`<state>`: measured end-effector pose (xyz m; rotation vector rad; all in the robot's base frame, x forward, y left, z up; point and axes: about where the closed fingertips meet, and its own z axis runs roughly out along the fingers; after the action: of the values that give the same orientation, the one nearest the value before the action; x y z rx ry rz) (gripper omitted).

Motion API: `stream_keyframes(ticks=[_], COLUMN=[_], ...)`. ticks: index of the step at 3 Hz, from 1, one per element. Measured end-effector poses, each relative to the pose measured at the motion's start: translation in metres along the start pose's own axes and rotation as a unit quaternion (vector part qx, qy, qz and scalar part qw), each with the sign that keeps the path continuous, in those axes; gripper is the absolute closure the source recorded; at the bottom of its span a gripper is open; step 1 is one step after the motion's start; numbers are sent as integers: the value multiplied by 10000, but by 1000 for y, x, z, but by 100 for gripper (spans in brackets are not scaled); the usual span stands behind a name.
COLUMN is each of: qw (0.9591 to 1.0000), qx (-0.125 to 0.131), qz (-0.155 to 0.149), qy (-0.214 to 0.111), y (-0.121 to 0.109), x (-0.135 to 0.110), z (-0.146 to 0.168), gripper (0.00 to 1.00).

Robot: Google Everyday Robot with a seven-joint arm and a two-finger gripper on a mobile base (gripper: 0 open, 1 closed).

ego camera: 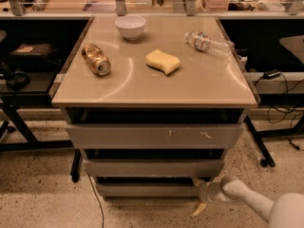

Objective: Open bottom drawer

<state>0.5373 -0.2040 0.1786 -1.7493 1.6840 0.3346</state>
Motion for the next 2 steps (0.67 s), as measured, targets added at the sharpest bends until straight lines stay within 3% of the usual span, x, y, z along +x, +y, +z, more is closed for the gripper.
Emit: stream_keyframes(ticks=[2], qw=[9998], qx=[-183], qz=[-80], qy=[-95], y=[-2], x=[-5], z=[26], gripper=[0])
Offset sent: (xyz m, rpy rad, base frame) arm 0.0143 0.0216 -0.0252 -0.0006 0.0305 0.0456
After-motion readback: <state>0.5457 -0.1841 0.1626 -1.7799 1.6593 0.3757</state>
